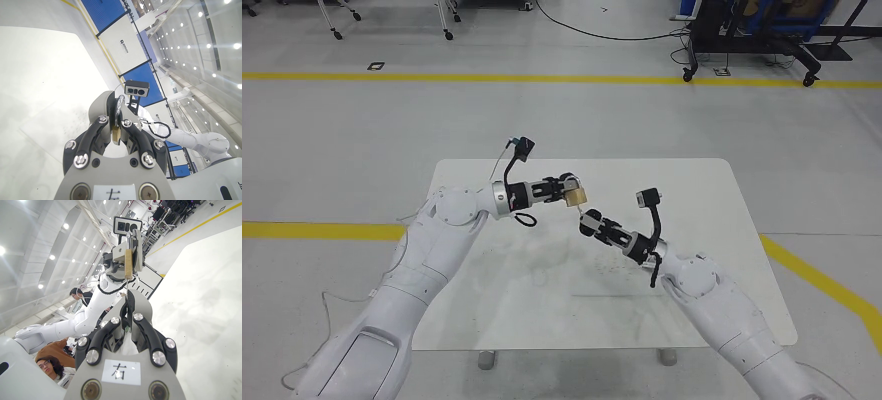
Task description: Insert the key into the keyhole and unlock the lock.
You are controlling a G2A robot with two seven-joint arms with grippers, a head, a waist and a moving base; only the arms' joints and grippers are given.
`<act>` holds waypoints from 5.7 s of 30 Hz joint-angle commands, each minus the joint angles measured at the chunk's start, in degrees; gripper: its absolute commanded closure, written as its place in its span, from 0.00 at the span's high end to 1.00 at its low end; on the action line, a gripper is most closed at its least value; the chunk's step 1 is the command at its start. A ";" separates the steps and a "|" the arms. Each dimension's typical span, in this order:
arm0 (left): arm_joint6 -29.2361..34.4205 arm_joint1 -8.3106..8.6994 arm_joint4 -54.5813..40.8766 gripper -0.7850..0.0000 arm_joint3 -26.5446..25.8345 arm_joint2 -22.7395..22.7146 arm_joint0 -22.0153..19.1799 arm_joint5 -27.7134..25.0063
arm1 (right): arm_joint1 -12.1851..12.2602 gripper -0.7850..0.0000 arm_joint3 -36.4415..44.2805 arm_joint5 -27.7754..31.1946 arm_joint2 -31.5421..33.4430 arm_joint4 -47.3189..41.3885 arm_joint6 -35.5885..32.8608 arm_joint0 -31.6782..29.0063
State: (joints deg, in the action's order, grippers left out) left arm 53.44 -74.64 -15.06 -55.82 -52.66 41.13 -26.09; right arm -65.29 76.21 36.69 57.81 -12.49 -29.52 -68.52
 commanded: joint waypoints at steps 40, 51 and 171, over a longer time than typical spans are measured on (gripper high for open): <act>3.29 -1.07 -8.45 0.00 4.01 -1.84 -0.38 2.13 | -2.37 1.00 -2.03 4.21 0.36 -1.71 4.33 1.13; 15.11 -3.51 -27.24 0.00 10.73 -1.37 -0.95 4.92 | -2.28 0.82 -0.48 4.16 -1.01 -17.93 -11.08 0.25; 20.70 -6.47 -23.91 0.00 10.21 -6.15 -0.01 -4.06 | -10.32 1.00 -13.79 -14.71 1.45 -48.20 -44.92 6.58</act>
State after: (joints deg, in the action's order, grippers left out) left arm 74.47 -81.16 -39.23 -45.92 -58.73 41.20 -29.83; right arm -75.82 62.19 19.44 58.79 -63.93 -74.98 -61.90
